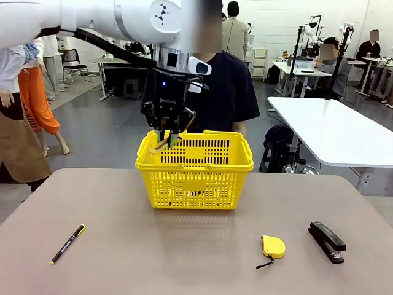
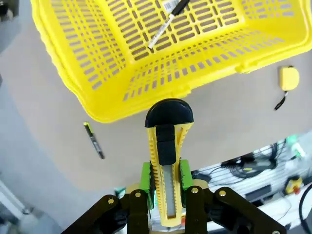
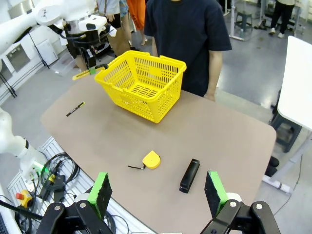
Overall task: Place the items the person wants into the basket.
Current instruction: Pick up the item the person points to and place it in the Market Basket.
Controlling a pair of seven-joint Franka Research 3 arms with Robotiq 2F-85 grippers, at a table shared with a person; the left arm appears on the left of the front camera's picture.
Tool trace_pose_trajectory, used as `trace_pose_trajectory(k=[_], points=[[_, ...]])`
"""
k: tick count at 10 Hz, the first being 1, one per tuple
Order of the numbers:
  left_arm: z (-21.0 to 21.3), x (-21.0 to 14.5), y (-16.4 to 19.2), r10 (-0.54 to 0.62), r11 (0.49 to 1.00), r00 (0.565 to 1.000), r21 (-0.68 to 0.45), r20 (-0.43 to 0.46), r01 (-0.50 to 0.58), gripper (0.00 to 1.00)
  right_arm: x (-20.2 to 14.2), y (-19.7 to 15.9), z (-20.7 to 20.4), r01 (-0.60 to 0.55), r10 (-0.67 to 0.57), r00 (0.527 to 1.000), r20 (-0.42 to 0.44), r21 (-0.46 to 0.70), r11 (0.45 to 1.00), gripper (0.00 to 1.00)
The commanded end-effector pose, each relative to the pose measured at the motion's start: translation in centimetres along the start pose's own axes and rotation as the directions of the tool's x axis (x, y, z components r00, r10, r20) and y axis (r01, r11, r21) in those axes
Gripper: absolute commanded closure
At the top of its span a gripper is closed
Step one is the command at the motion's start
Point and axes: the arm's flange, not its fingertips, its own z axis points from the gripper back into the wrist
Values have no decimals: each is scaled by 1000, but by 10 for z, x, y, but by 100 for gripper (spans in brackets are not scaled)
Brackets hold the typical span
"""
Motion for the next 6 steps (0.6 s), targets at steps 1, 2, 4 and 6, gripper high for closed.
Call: trace_pose_trajectory(k=[1, 2, 4, 6], points=[[17, 21, -6, -176, 982, 984, 78, 21, 173, 73, 0, 0, -1, 9, -10, 1000, -15, -5, 1000, 0], [12, 23, -2, -246, 968, 968, 71, 50, 242, 73, 0, 0, -1, 9, -10, 1000, -15, -5, 1000, 0], [0, 28, 7, -317, 948, 944, 40, 92, 315, 73, 0, 0, -1, 9, -10, 1000, -15, -5, 1000, 0], [-11, 23, 14, -356, 934, 917, 29, 179, 356, 73, 0, 0, -1, 9, -10, 1000, -15, -5, 1000, 0]])
